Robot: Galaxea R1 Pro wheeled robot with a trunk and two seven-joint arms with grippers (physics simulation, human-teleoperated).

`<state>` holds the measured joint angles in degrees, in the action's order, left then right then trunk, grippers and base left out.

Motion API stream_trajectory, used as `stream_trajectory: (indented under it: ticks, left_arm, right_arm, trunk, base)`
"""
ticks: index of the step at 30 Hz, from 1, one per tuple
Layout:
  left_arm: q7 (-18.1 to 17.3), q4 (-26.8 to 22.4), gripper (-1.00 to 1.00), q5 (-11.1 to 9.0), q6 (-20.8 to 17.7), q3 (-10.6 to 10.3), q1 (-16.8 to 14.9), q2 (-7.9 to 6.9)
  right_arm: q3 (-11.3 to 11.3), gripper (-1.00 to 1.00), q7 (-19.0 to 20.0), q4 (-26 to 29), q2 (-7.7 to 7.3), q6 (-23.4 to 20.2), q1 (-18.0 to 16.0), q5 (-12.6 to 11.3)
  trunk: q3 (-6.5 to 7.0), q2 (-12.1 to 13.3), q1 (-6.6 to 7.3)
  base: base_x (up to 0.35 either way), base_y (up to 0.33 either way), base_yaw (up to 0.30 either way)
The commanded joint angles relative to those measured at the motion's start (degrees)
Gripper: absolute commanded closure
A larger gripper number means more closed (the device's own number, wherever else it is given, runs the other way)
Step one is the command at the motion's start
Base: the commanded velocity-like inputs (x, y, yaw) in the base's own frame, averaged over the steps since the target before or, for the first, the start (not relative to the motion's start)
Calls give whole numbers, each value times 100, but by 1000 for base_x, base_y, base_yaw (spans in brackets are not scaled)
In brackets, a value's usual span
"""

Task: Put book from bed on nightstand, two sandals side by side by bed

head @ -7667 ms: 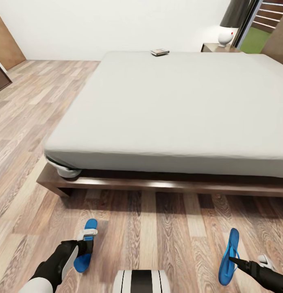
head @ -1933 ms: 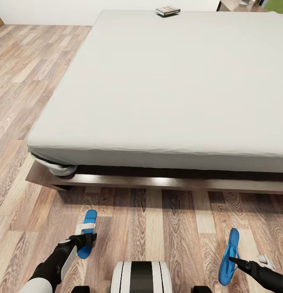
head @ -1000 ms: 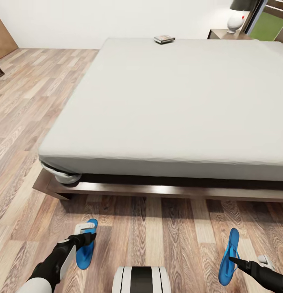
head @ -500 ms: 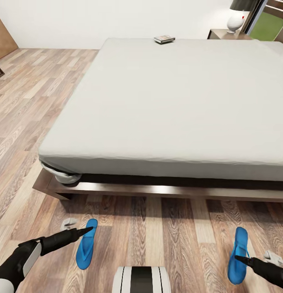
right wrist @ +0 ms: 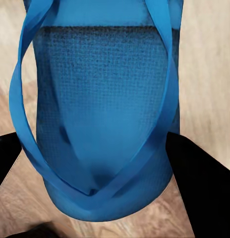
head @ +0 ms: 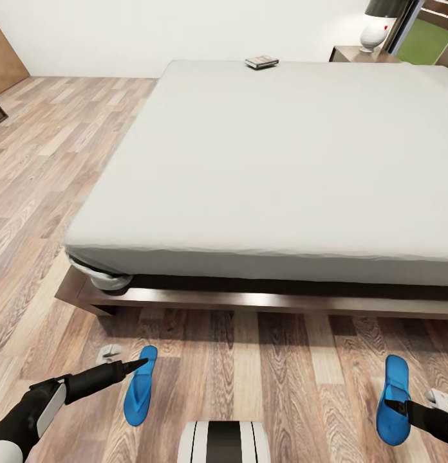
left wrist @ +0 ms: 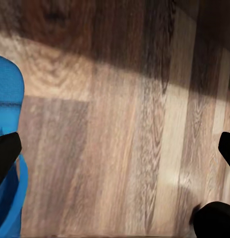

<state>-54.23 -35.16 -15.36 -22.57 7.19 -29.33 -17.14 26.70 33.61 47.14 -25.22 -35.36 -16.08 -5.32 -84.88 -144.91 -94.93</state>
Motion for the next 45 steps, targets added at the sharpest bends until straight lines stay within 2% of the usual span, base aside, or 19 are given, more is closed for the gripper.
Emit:
stream_trajectory:
  ticks: [1,6,7,8,9,11,13,22,24,26,27,29,30,32,35,43,44,45]
  left_arm:
    - [0,6,-100,-34,-49,2,-3,0]
    - [5,9,-100,-26,-46,2,-3,0]
    - [4,9,-100,-23,-45,2,-3,0]
    - [2,9,-100,-24,-47,2,-3,0]
    - [1,9,-100,-26,-48,2,-3,0]
    - [0,9,-100,-27,-51,2,-3,0]
    - [0,9,-100,-28,-53,2,-3,0]
    - [-12,9,-100,-34,-54,3,-3,0]
    - [-10,9,-100,-32,-54,2,-3,0]
    - [-9,9,-100,-30,-54,-3,-3,2]
    - [-9,9,-100,-29,-54,-5,-3,6]
    - [-9,9,-100,-29,-54,-9,-3,11]
    - [-9,9,-100,-27,-49,-13,-3,30]
    - [-5,9,-100,-16,-46,-15,-3,50]
    - [-6,9,-100,-12,-48,-20,-3,57]
    - [5,9,-100,-3,-45,-24,-3,128]
    - [6,9,-100,-2,-45,-26,-3,129]
    - [8,9,-100,-2,-45,-25,-3,131]
  right_arm:
    - [10,100,-11,6,0,-52,-1,-57]
    - [4,100,-120,14,2,-44,-1,-10]
    - [3,100,-270,35,4,-43,-1,45]
    - [2,100,-852,117,7,-42,-1,323]
    - [2,100,-1148,149,7,-39,-1,465]
    - [2,100,-1505,184,16,-35,-1,628]
    - [2,100,-1676,200,28,-33,-1,722]
    - [-30,100,-1764,239,43,-17,-1,786]
    - [-37,100,-1768,227,104,138,-1,787]
    - [-71,100,-1778,206,315,303,-1,810]
    - [-118,100,-1783,191,536,446,-4,940]
    - [-141,100,-1786,176,643,548,-7,1175]
    - [-150,100,-1787,122,692,774,-14,1356]
    - [-155,100,-1787,-1,773,1372,-17,1463]
    - [-156,100,-1787,-51,802,1719,-24,1487]
    - [-153,100,-1788,-195,817,1849,-35,1487]
    - [-151,100,-1789,-237,820,1935,-34,1488]
    - [-145,100,-1909,-286,832,2296,-33,1487]
  trunk:
    - [-3,-1,1]
    - [-3,-1,1]
    - [-3,-1,1]
    - [-3,-1,1]
    - [-3,-1,1]
    - [-3,-1,1]
    - [-3,-1,1]
    - [-3,-1,1]
    - [-3,-1,1]
    - [-3,-1,1]
    - [-3,-1,1]
    - [-3,-1,1]
    - [-3,-1,1]
    - [-3,-1,1]
    - [-3,-1,1]
    - [-3,-1,1]
    - [-3,-1,1]
    - [-3,-1,1]
  base:
    - [0,260,0]
    - [0,283,0]
    - [0,290,0]
    - [0,291,0]
    - [0,291,0]
    - [0,291,0]
    - [0,291,0]
    - [0,291,0]
    - [0,291,0]
    - [0,291,0]
    - [0,291,0]
    - [0,291,0]
    - [0,291,0]
    - [0,291,0]
    - [0,291,0]
    - [0,291,0]
    - [0,291,0]
    - [0,291,0]
